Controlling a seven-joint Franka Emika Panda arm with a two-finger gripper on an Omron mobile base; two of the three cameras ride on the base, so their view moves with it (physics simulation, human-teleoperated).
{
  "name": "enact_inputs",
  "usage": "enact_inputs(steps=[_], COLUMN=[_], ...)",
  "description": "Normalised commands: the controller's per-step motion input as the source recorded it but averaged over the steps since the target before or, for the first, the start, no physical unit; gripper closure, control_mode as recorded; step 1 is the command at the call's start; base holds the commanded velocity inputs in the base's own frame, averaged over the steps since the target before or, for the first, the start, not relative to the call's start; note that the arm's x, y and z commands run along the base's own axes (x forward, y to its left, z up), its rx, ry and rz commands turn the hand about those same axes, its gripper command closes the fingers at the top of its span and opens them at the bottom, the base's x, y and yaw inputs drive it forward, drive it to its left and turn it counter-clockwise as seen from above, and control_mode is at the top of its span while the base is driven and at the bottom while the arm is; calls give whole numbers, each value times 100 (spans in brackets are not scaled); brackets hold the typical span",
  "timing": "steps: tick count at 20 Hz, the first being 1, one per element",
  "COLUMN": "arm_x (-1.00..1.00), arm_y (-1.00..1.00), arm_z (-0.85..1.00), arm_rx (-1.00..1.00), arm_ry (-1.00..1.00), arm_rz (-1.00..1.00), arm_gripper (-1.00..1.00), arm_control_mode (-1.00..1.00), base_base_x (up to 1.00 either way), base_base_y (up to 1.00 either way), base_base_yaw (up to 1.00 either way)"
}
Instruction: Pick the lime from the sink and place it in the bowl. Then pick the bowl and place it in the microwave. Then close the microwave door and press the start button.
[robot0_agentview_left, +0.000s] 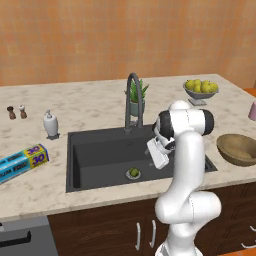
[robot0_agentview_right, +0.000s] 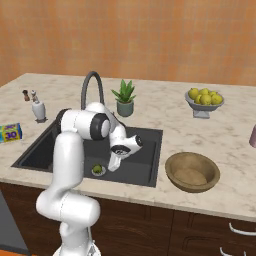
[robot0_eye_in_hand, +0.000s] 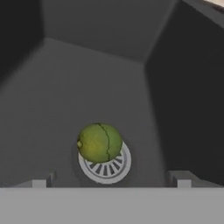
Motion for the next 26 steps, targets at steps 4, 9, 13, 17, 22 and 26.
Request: enact_inputs(steps=[4, 9, 13, 17, 22, 26], arm_x=[1, 0, 0, 1, 9, 0], arm_y=[2, 6, 11, 13, 29, 12], arm_z=[-16, 0, -7, -18, -29, -30], arm_rx=[2, 8, 9, 2, 0, 0], arm_ry=[0, 0, 1, 1, 4, 2], arm_rz=[1, 7, 11, 8, 0, 4], arm_gripper=[-100, -100, -100, -100, -100, -100], arm_control_mode=[-100, -100, -100, -100, -100, -100], base_base_x=[0, 0, 0, 0, 0, 0], base_base_y=[0, 0, 0, 0, 0, 0], base_base_yaw=[0, 0, 0, 0, 0, 0])
